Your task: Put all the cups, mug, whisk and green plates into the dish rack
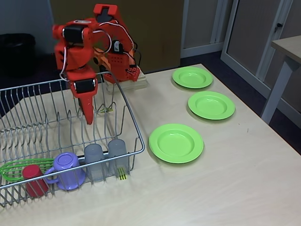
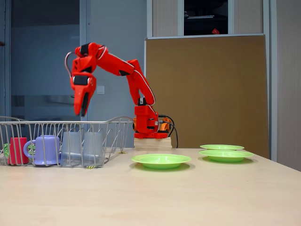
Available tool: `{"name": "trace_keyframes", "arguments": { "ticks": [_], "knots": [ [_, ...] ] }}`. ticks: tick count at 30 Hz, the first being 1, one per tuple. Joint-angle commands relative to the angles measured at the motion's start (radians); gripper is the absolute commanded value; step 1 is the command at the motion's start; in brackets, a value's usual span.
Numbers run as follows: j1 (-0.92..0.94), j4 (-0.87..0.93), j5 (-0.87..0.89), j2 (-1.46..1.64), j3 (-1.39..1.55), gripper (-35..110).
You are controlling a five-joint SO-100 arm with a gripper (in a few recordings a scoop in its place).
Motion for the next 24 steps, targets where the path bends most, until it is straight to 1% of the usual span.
{"name": "trace_keyframes", "arguments": {
  "ticks": [1, 4, 8, 11, 14, 24],
  "knots": [
    [-0.069, 0.051, 0.031, 0.130, -0.014, 21],
    [-0.160, 0.081, 0.164, 0.222, 0.094, 30],
    [-0.322, 0.032, 0.393, 0.360, 0.328, 33],
    [-0.443, -0.064, 0.537, 0.428, 0.503, 33],
    [-0.532, -0.187, 0.641, 0.483, 0.686, 32],
    [-0.681, -0.589, 0.854, 0.488, 1.146, 32]
  ]
}}
